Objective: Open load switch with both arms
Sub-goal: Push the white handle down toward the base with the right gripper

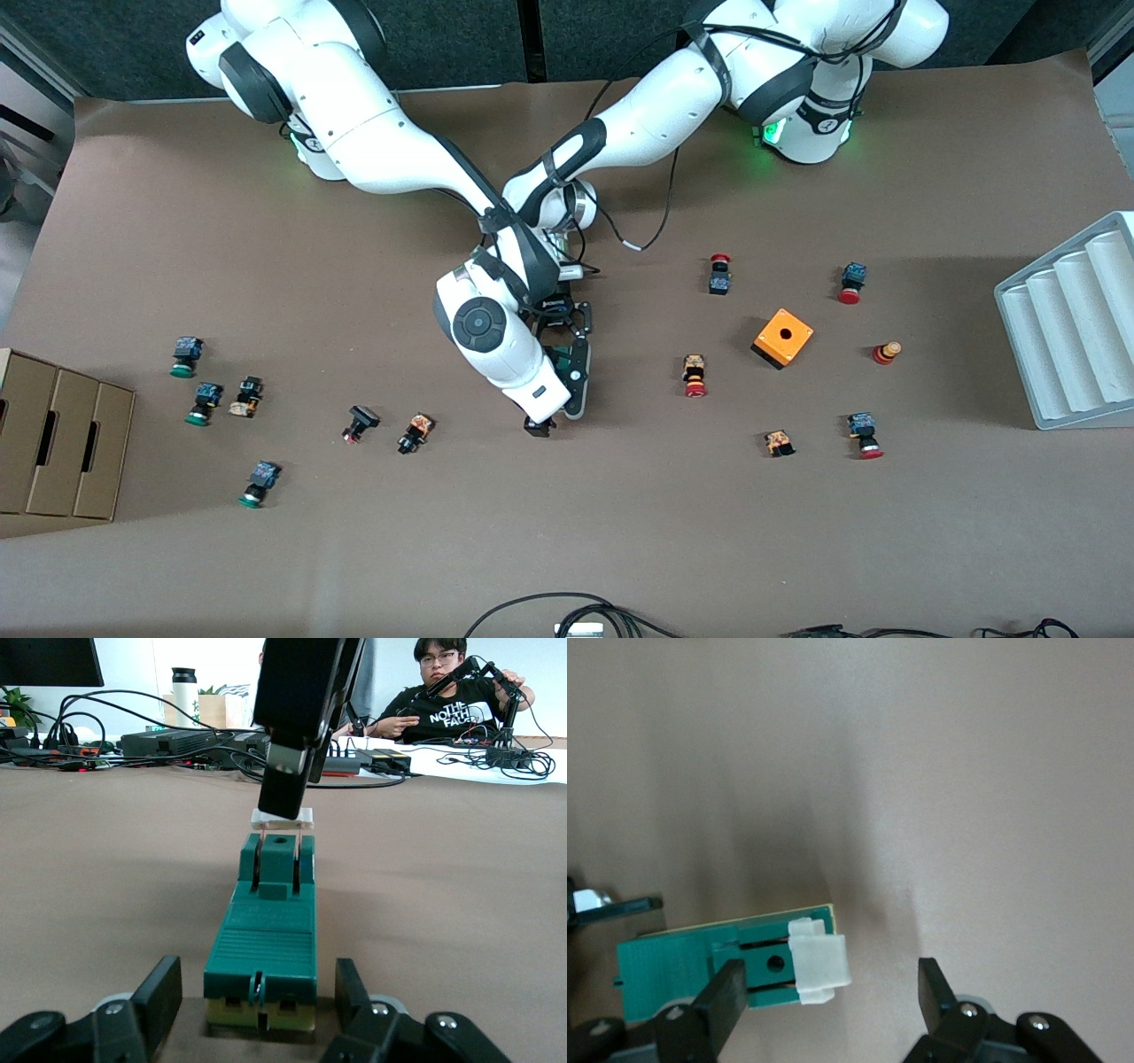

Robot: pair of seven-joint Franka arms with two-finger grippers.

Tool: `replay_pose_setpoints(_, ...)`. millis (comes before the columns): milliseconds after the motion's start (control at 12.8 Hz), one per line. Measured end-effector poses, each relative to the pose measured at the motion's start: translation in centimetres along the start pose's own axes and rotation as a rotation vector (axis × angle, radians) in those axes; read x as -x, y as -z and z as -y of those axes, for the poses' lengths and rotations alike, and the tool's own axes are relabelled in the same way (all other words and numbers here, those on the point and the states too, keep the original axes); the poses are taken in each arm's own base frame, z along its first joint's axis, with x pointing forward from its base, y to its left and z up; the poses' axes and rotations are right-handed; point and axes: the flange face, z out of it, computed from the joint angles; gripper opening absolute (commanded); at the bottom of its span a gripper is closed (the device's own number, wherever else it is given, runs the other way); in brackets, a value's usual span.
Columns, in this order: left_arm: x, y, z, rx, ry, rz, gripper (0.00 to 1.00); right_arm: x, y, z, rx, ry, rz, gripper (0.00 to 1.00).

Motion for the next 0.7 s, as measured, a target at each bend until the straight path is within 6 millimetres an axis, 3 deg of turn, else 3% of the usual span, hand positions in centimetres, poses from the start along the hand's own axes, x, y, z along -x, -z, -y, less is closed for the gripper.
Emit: replay_pose_setpoints(704,0.02,0.01,0.00,0.000,0.000,0.000,0.78,-0.77,-0.63,0.87,0.003,0.014,-0.003,0.48)
